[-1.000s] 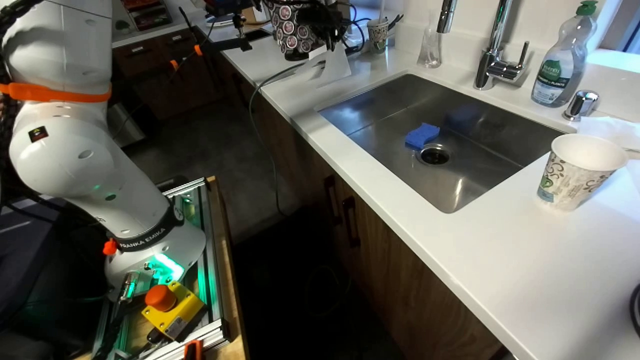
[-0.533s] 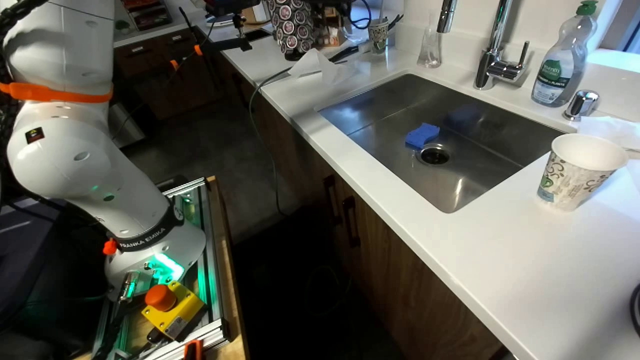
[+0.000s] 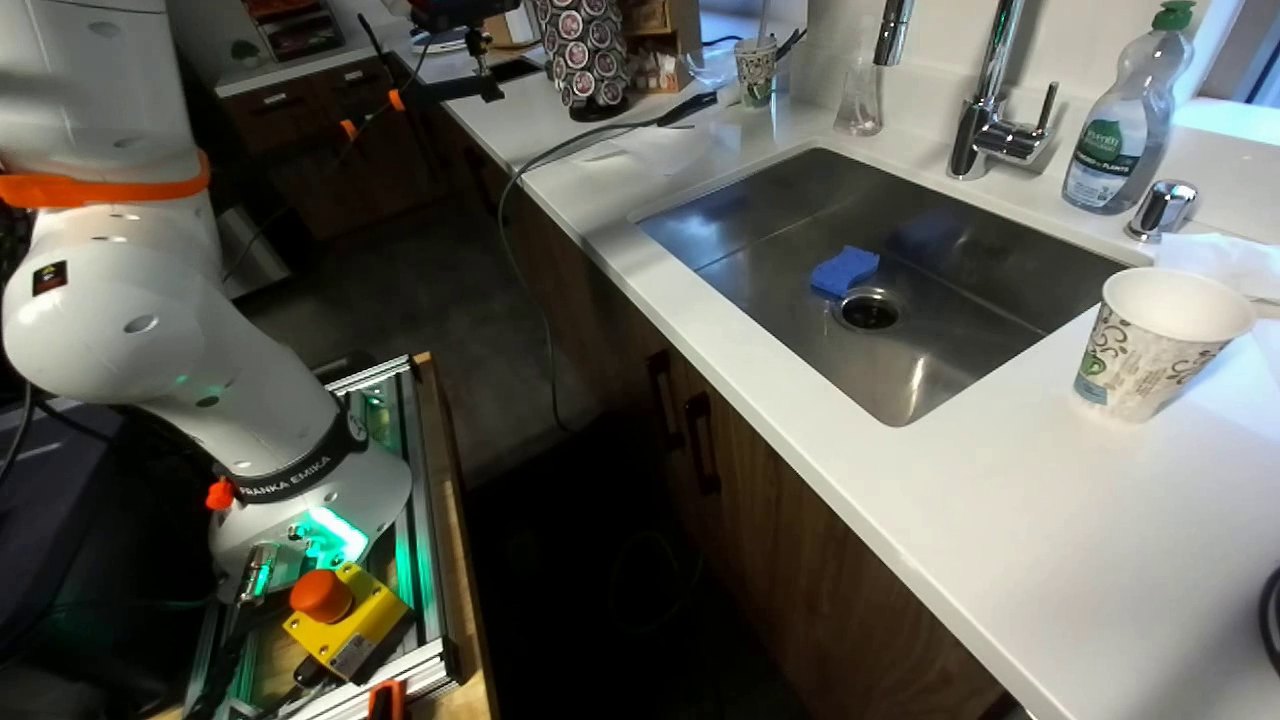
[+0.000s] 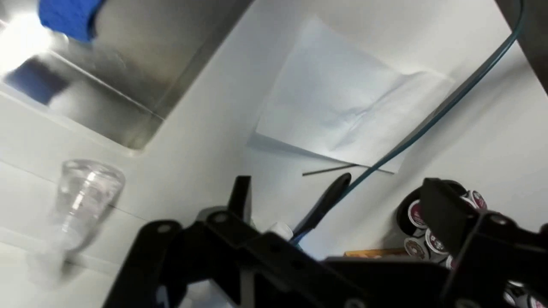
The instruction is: Wipe the kitchen faucet to with the paper towel
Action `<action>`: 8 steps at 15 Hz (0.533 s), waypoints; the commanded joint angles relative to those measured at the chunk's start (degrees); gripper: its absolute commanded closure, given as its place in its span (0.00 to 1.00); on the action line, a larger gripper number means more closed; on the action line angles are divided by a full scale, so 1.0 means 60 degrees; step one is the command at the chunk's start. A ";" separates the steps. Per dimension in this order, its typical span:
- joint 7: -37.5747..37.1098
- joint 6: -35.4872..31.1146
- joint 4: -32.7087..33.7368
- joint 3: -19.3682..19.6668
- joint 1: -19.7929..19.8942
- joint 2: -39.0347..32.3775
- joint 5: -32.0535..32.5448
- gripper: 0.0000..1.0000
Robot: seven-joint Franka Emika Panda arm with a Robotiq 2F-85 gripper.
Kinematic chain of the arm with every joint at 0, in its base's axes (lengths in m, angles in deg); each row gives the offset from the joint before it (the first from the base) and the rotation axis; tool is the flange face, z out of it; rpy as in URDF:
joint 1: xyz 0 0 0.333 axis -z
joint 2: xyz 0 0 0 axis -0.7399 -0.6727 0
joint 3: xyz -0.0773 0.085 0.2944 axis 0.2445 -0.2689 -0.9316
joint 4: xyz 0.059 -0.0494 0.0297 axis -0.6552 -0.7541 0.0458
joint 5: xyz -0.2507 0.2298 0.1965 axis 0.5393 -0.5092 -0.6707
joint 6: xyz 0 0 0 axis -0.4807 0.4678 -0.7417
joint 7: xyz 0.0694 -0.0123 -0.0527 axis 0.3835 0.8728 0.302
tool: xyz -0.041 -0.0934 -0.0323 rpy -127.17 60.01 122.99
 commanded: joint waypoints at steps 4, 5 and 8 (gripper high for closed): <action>-0.1796 0.3371 -0.0255 0.0769 0.0606 0.1750 0.0302 0.00; -0.2159 0.3709 -0.0333 0.0853 0.0688 0.1945 0.0201 0.00; -0.1926 0.3663 -0.0009 0.0861 0.0731 0.1801 0.0076 0.00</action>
